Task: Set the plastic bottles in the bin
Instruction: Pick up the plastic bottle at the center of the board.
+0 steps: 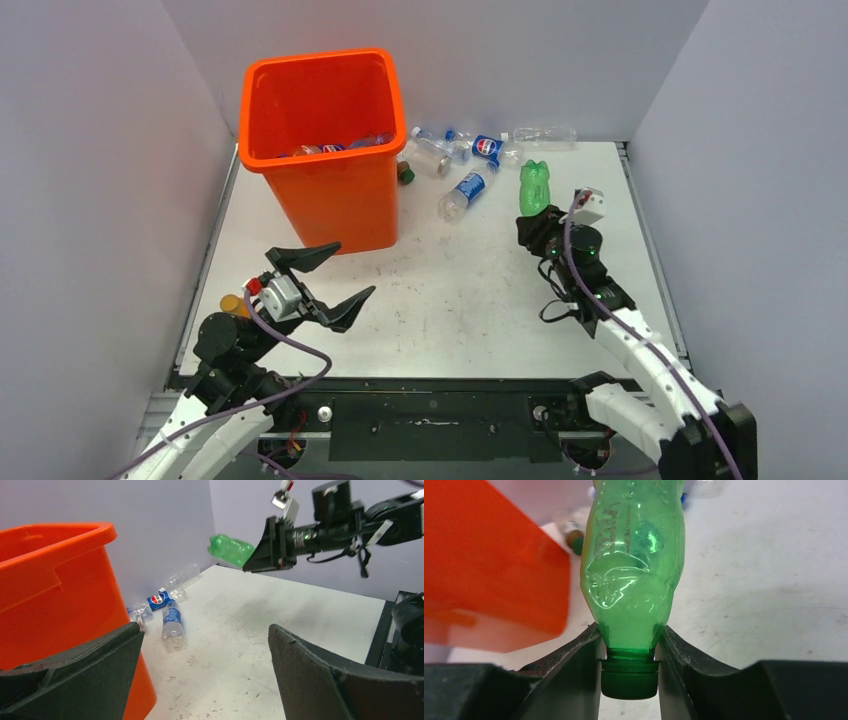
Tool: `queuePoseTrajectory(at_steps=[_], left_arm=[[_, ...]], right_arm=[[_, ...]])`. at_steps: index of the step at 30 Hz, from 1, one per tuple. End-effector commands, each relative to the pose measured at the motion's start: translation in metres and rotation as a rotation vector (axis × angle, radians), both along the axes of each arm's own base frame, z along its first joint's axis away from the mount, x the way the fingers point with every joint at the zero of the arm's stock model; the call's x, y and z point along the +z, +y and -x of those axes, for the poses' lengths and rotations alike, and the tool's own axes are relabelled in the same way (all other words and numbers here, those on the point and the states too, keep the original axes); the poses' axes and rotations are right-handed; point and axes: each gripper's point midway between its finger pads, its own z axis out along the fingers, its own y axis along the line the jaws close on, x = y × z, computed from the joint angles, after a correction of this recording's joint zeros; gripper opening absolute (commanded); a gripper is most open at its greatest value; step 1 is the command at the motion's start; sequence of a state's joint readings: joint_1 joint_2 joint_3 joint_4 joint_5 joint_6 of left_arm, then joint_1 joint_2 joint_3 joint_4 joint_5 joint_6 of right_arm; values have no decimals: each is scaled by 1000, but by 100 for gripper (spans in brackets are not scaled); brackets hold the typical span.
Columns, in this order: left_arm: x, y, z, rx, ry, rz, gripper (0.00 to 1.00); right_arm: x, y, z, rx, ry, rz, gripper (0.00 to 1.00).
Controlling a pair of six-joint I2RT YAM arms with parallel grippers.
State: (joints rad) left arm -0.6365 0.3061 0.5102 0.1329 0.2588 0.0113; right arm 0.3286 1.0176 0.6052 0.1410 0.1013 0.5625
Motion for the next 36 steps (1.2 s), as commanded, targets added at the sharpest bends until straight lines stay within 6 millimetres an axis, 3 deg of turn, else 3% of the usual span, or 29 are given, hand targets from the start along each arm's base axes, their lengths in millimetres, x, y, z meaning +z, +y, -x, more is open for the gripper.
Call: queuePoseTrajectory(at_steps=[1,5,9,14,16,23,34,36], left_arm=[[9,-11,6,-64,-40,-2,96],[17,-23,7,-114,-53,-39,96],[26,-41,6,-137,-103,-135,96],[26,-67,3,-38,-269,-388,96],[13,-80,2,3,-348,-539,96],[-31,-110,-11,89,-626,-954,96],[-32,-148,-25,62,-720,-1065,99],[-35,-154,-28,60,-719,-1083,91]], right_arm=[[34,40,61,274,88,-135,5],[54,64,110,527,199,-109,5],[66,79,146,688,256,-99,5],[83,104,175,883,252,-166,5],[85,111,187,962,267,-185,5],[87,117,209,1037,259,-162,5],[85,114,225,1091,254,-116,5],[84,114,227,1098,250,-114,5]])
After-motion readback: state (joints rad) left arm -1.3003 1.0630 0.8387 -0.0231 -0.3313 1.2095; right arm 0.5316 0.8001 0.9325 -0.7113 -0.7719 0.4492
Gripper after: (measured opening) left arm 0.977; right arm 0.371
